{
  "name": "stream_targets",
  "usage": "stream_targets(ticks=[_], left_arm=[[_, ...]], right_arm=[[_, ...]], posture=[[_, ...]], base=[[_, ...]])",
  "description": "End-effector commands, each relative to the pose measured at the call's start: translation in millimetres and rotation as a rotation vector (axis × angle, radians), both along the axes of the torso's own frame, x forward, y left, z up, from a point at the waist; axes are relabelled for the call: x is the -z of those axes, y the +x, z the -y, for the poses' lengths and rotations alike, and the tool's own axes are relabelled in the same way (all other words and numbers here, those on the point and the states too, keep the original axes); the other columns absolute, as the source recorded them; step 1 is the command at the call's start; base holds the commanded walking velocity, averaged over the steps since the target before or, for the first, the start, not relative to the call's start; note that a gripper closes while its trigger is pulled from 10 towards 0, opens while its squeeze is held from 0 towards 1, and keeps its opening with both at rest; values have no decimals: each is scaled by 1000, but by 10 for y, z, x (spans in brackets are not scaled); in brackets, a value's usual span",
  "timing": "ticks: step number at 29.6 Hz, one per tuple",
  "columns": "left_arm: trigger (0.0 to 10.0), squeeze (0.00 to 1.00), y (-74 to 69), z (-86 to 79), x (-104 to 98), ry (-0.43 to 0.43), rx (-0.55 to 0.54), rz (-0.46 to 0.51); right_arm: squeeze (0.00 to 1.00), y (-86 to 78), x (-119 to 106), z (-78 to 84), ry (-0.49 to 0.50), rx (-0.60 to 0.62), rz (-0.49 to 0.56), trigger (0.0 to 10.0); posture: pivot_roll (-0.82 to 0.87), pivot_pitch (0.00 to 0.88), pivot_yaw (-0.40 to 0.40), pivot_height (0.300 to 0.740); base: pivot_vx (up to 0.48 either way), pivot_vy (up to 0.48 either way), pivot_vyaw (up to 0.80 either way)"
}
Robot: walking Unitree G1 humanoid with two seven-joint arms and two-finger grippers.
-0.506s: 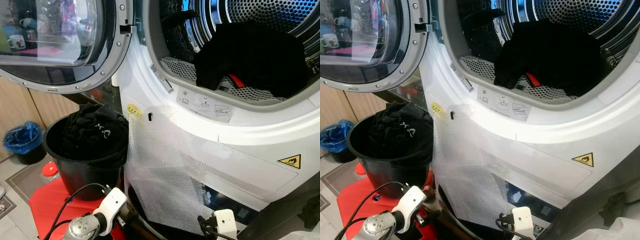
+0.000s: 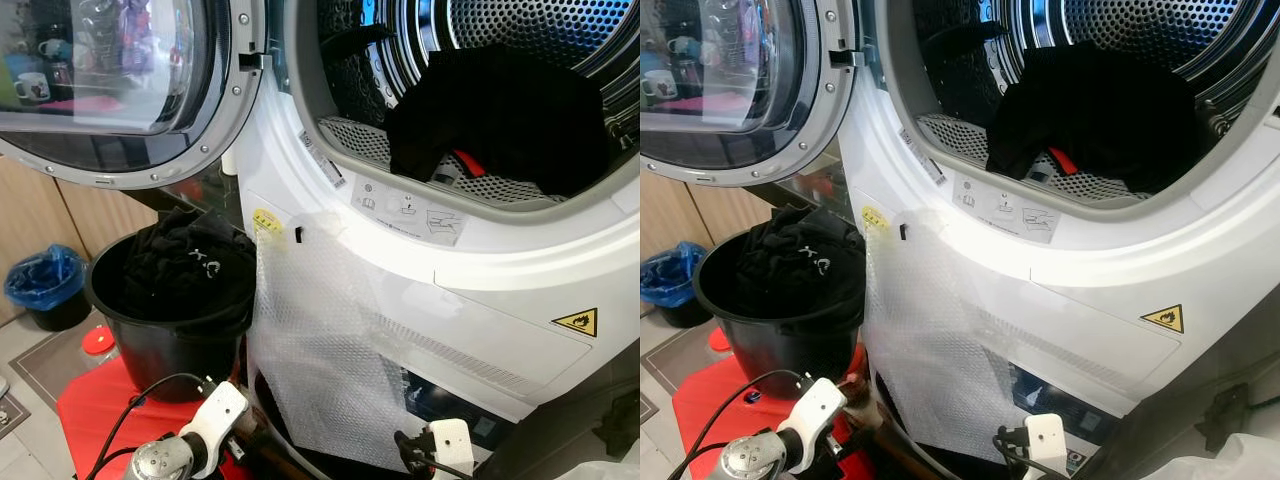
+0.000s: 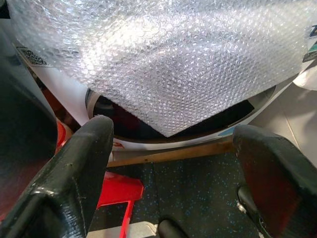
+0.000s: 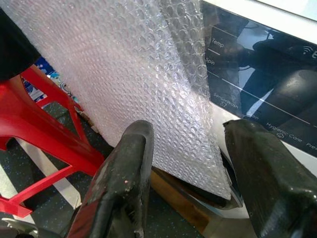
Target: Clothes washing
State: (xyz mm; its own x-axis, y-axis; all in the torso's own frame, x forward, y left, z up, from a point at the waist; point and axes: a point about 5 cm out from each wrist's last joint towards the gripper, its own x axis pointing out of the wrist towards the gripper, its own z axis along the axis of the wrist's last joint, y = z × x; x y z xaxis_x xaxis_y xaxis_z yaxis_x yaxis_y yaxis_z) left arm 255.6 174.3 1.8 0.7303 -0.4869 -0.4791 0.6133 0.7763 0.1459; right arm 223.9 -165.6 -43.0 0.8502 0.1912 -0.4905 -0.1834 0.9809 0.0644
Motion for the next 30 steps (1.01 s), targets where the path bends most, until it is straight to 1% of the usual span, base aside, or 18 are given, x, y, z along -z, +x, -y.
stream_targets(ticks=[1, 4, 7, 8, 9, 10, 13, 14, 15, 17, 18, 21, 30], left_arm=[[10000, 0, -21, -29, 27, 16, -2, -7], [10000, 0, -22, -40, 27, 16, -2, -5], [10000, 0, -15, -67, 8, 17, 3, 0], [10000, 0, -3, -68, -29, 18, 25, 8], [10000, 0, 12, -55, -56, 15, 34, 15], [10000, 0, 57, -6, -109, 2, 46, 33], [10000, 0, 121, 34, -185, -18, 59, 63], [10000, 0, 119, 36, -186, -16, 73, 58], [10000, 0, 118, 40, -185, -14, 77, 56], [10000, 0, 117, 46, -204, -16, 104, 55], [10000, 0, 129, 32, -211, -9, 119, 52], [10000, 0, 156, 38, -214, 1, 133, 45], [10000, 0, 168, 55, -228, -2, 145, 41]], right_arm=[[0, -1, 5, 37, -2, 11, -4, 10000], [0, 3, 2, 28, 2, 11, 0, 10000], [0, 17, -9, -16, 10, 7, 9, 10000], [0, 33, -25, -14, 14, 9, 19, 10000], [0, 41, -35, 5, 13, 9, 24, 10000], [0, 59, -59, 61, 7, 5, 34, 10000], [0, 94, -95, 142, -21, -3, 50, 10000], [0, 111, -109, 206, -33, 27, 52, 10000], [0, 116, -113, 225, -35, 36, 52, 10000], [0, 143, -148, 247, -20, 64, 76, 10000], [0, 153, -164, 234, -14, 82, 93, 10000], [0, 134, -153, 225, -30, 89, 96, 10000], [0, 124, -151, 239, -39, 96, 99, 10000]], posture=[[203, 76, -103, 740], [205, 79, -97, 740], [206, 84, -82, 740], [206, 96, -68, 740], [213, 104, -67, 740], [219, 107, -68, 740], [206, 88, -57, 740], [197, 91, -54, 740], [197, 91, -54, 740], [184, 98, -44, 740], [177, 93, -29, 740], [151, 86, -12, 740], [147, 86, -9, 740]], base=[[0, 0, 0], [0, 0, 0], [0, 0, 0], [0, 0, 0], [0, 0, 0], [0, 0, 0], [0, 0, 0], [0, 0, 0], [0, 0, 0], [0, 0, 0], [0, 0, 0], [0, 0, 0], [0, 0, 0]])
